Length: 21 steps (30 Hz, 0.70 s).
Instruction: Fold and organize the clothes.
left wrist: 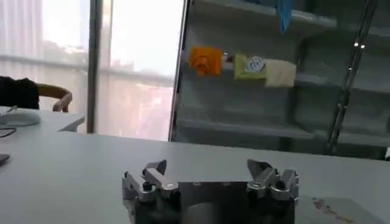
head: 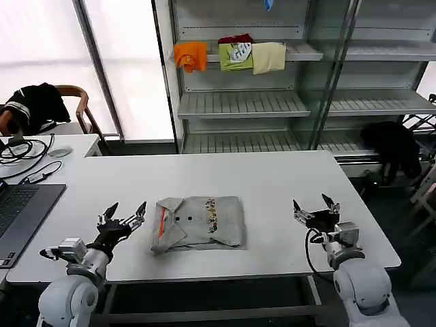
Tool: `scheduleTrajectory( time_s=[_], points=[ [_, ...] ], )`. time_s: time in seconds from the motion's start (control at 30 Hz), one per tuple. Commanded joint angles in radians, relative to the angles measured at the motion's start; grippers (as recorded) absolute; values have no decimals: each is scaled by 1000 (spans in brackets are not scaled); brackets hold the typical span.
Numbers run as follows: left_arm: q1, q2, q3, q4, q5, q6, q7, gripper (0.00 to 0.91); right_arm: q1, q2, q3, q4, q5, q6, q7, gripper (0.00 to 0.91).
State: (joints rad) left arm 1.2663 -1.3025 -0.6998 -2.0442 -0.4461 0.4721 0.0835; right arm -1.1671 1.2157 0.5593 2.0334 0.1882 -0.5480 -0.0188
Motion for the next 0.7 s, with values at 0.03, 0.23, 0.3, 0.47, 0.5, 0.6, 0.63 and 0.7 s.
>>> scheduleTrajectory(
  time_s=[0.03, 0.23, 0.3, 0.47, 0.5, 0.6, 0.63, 0.7],
  points=[
    [-24, 18, -13, 14, -34, 34, -2, 907, 16, -14, 36, 0, 13, -29, -42, 907],
    [-42, 22, 0, 19, -32, 48, -57, 907, 29, 1, 15, -6, 11, -30, -40, 907],
    [-41, 23, 0, 18, -36, 46, -59, 907, 32, 2, 9, -5, 11, -30, -38, 907],
    [-39, 27, -2, 17, -40, 39, -59, 907, 36, 13, -3, 4, 11, -30, -34, 907],
    [-40, 28, -1, 20, -40, 33, -60, 907, 35, 15, -6, 5, 11, -30, -34, 907],
    [-46, 30, 1, 30, -40, 23, -63, 907, 31, 24, -18, 17, 9, -28, -35, 907],
    [-47, 30, 2, 30, -44, 23, -65, 907, 31, 27, -22, 19, 8, -29, -33, 907],
    [-46, 29, 5, 27, -47, 25, -69, 907, 36, 34, -38, 19, -4, -29, 1, 907]
  ],
)
